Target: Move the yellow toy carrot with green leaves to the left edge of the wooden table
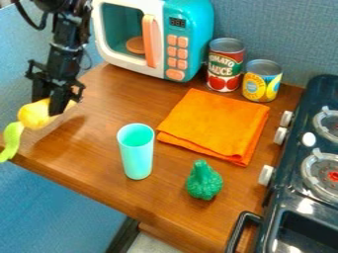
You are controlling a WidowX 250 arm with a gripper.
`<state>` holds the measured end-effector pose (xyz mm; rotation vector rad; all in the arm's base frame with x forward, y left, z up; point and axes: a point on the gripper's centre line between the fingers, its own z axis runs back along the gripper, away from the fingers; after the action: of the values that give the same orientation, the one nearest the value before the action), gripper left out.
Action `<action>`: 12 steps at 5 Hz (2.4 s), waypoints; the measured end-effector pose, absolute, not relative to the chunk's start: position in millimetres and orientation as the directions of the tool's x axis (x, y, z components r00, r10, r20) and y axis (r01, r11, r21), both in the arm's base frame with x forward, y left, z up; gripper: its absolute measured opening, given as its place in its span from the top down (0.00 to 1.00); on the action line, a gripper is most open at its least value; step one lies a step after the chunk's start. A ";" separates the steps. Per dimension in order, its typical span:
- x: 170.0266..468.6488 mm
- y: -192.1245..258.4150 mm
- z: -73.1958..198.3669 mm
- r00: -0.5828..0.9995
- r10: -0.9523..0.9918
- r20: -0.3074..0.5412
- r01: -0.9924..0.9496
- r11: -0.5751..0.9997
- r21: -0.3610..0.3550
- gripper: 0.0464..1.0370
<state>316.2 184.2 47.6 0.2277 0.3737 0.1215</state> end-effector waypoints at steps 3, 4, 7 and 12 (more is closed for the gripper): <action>289.3 206.9 37.2 0.885 0.216 -0.412 -0.110 0.958 0.265 0.59; 286.7 200.6 29.5 0.891 0.166 -0.423 -0.082 0.974 0.209 0.59; 301.7 203.5 27.8 0.924 0.165 -0.346 -0.126 0.983 0.131 0.59; 317.4 186.5 36.5 0.920 0.219 -0.324 -0.199 0.975 0.094 0.03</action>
<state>317.4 186.5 36.5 0.0594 0.3392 0.2153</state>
